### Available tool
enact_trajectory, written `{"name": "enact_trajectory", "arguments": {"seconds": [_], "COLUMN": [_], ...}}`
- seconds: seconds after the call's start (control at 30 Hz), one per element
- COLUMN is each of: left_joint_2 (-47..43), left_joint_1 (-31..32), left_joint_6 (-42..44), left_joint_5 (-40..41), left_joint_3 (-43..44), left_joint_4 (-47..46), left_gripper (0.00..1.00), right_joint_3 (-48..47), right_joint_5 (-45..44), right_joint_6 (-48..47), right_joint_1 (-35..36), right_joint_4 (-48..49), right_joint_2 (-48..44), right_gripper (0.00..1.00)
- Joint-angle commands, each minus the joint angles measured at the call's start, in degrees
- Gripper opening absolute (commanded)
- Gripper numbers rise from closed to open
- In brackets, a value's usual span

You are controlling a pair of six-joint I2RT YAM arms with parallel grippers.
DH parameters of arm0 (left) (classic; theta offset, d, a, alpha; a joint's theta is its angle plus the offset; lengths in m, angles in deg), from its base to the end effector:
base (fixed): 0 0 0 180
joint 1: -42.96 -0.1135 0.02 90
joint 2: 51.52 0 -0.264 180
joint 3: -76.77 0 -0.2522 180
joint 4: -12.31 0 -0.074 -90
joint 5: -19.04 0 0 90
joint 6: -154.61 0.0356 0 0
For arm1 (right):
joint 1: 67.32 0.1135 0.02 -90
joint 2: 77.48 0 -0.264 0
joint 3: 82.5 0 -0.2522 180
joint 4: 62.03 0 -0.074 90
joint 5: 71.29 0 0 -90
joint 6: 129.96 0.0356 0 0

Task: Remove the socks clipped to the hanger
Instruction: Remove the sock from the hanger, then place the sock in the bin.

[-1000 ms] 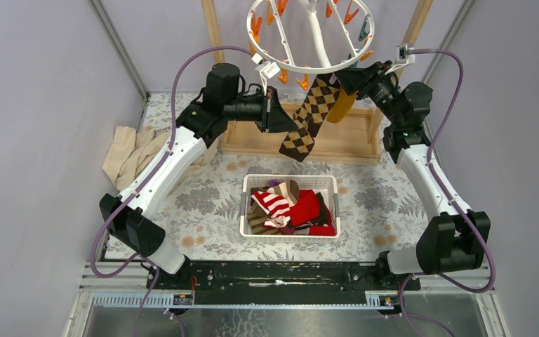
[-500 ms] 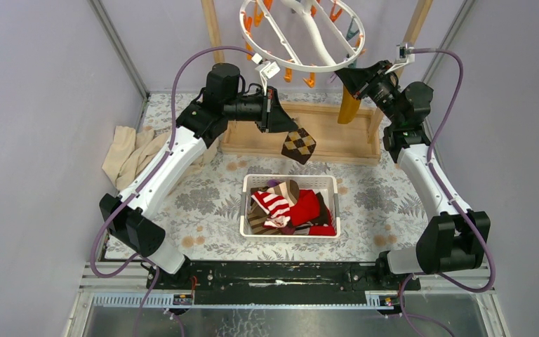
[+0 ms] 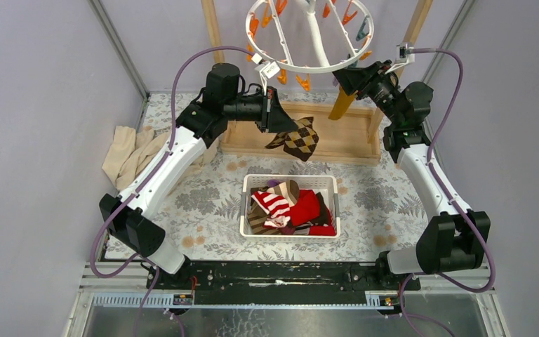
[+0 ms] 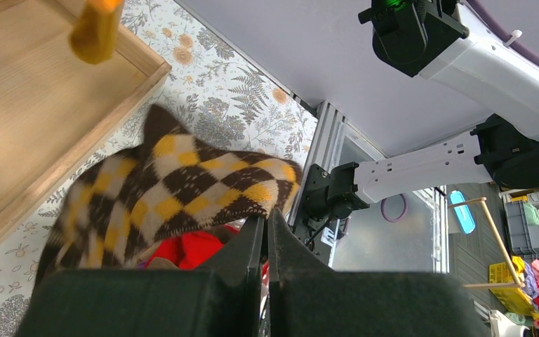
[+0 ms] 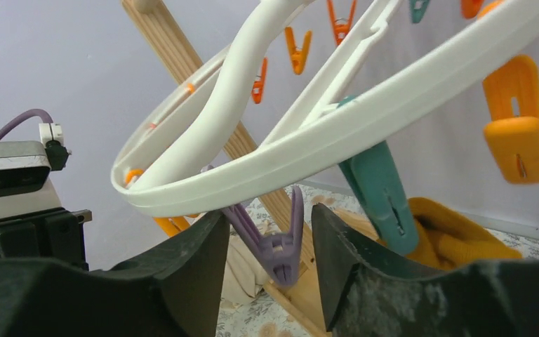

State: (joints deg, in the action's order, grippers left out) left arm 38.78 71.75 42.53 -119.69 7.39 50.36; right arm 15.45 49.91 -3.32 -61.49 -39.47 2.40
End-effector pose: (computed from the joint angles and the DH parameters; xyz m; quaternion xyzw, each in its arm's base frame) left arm 0.2945 -0.1924 0.4354 0.2859 0.7202 -0.5316 0.3420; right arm 0.3170 0.0509 0.4266 -0.0803 0.5609 0.4290 0.7035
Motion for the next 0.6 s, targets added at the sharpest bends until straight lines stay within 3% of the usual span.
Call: {"name": "enact_trajectory", "arguments": {"seconds": [0.0,0.27,0.57], "left_joint_2": [-2.5,-5.7,-11.0], "left_joint_1": [-0.6,-0.5,0.2], "left_joint_6": [-1.1,-2.4,-3.9], "left_joint_5": [-1.7,-1.9,-1.6], "left_joint_3": [0.7,-1.9,-7.8], "left_joint_4": [0.3,0.3,0.0], "left_gripper": [0.04,0.05,0.05], "right_joint_3": [-0.3,3.4,8.6], "right_joint_5": [1.0,0.4,-2.3], "right_joint_6": [-0.6,-2.3,-5.7], "right_joint_1": [-0.3,-0.3,-0.3], "right_joint_4": [1.4,-4.6,-19.1], "right_joint_2": [-2.3,-7.8,-19.1], "right_gripper": [0.55,0.78,0.88]}}
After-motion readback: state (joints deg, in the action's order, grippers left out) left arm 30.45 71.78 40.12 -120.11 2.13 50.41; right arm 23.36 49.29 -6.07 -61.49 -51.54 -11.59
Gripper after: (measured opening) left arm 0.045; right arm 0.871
